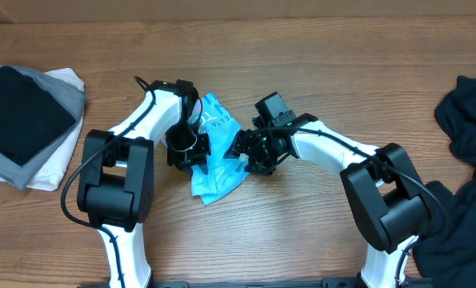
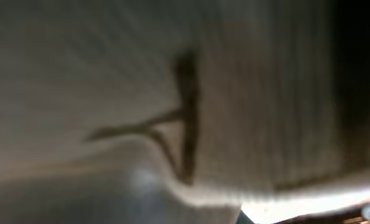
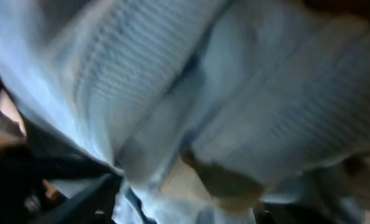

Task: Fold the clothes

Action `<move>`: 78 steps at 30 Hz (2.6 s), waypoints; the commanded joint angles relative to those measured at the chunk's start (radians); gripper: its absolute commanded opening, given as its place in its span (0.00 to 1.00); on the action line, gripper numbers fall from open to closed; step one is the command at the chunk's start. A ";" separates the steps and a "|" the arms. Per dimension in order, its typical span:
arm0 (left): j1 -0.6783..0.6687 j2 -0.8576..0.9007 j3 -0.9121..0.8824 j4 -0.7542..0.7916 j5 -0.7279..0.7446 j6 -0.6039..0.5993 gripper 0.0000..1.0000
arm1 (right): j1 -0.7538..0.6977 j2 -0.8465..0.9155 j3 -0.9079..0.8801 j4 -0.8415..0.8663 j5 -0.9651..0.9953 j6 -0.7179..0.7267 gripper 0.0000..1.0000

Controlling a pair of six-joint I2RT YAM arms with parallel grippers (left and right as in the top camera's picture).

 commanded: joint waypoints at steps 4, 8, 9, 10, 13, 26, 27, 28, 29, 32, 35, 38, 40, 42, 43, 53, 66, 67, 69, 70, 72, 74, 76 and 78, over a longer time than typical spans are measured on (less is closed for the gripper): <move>-0.039 0.000 -0.031 -0.016 -0.002 -0.004 0.32 | -0.015 0.072 -0.008 0.058 0.148 0.007 0.35; -0.044 0.000 -0.031 -0.028 0.010 -0.004 0.32 | -0.067 0.072 -0.002 0.059 0.148 -0.097 0.24; -0.044 -0.001 -0.031 -0.032 0.024 0.002 0.33 | -0.081 0.072 0.000 0.047 0.150 -0.120 0.20; -0.043 -0.003 -0.030 -0.042 0.083 0.043 0.34 | -0.113 0.071 0.010 0.008 0.169 -0.157 0.18; -0.042 -0.039 -0.030 -0.047 0.111 0.063 0.37 | -0.171 0.071 0.037 -0.038 0.192 -0.214 0.18; 0.058 -0.211 -0.031 0.436 0.040 0.103 0.80 | -0.257 0.065 0.182 -0.296 0.409 -0.449 0.23; 0.063 -0.204 -0.031 0.488 0.047 0.121 0.81 | -0.257 0.065 0.182 -0.299 0.409 -0.450 0.23; 0.067 -0.192 -0.031 0.550 0.064 0.151 0.83 | -0.257 0.065 0.182 -0.303 0.409 -0.451 0.24; 0.068 -0.176 -0.031 0.597 0.065 0.164 0.87 | -0.257 0.065 0.182 -0.306 0.409 -0.457 0.25; 0.068 -0.126 -0.030 0.692 0.110 0.207 0.89 | -0.253 0.065 0.182 -0.311 0.409 -0.465 0.25; 0.068 -0.054 -0.030 0.791 0.229 0.261 0.94 | -0.253 0.065 0.182 -0.324 0.409 -0.465 0.26; 0.068 0.009 -0.029 0.866 0.315 0.266 0.96 | -0.253 0.065 0.182 -0.331 0.409 -0.465 0.26; 0.067 0.056 -0.029 0.903 0.360 0.263 0.96 | -0.253 0.065 0.182 -0.336 0.409 -0.465 0.27; 0.062 0.087 -0.029 0.914 0.387 0.252 0.96 | -0.253 0.065 0.182 -0.340 0.409 -0.465 0.27; 0.056 0.105 -0.029 0.915 0.398 0.240 0.95 | -0.253 0.065 0.182 -0.340 0.409 -0.465 0.27; 0.003 0.146 -0.029 0.845 0.447 0.227 0.40 | -0.253 0.065 0.182 -0.355 0.409 -0.464 0.28; 0.138 0.058 0.223 0.401 0.157 0.288 0.04 | -0.365 -0.008 0.204 -0.399 0.425 -0.464 0.40; 0.148 0.045 0.246 0.364 0.118 0.288 0.04 | -0.382 -0.022 0.207 -0.408 0.425 -0.465 0.40; 0.177 -0.001 0.314 0.260 -0.005 0.288 0.04 | -0.424 -0.059 0.207 -0.436 0.425 -0.474 0.41; 0.194 -0.030 0.343 0.221 -0.070 0.288 0.04 | -0.444 -0.076 0.207 -0.455 0.425 -0.488 0.40; 0.218 -0.076 0.370 0.191 -0.156 0.287 0.04 | -0.464 -0.092 0.207 -0.478 0.427 -0.495 0.40; 0.245 -0.132 0.387 0.181 -0.264 0.288 0.04 | -0.479 -0.100 0.207 -0.503 0.428 -0.499 0.41; 0.273 -0.192 0.396 0.184 -0.377 0.288 0.04 | -0.484 -0.101 0.207 -0.516 0.428 -0.502 0.40; 0.300 -0.240 0.409 0.190 -0.480 0.308 0.04 | -0.484 -0.101 0.207 -0.520 0.428 -0.502 0.41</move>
